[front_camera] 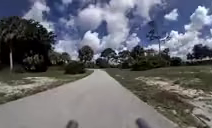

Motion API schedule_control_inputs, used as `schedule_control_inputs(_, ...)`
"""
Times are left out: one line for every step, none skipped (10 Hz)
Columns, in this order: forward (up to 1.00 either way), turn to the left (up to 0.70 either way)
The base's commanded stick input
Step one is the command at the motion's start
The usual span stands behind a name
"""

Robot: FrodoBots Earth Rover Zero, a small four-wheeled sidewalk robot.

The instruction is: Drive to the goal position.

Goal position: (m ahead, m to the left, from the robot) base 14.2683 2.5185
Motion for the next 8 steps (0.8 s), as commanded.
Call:
schedule_control_inputs(0.85,0.00)
schedule_control_inputs(0.85,0.00)
schedule_control_inputs(0.85,0.00)
schedule_control_inputs(0.85,0.00)
schedule_control_inputs(0.85,0.00)
schedule_control_inputs(0.85,0.00)
schedule_control_inputs(0.85,0.00)
schedule_control_inputs(0.85,0.00)
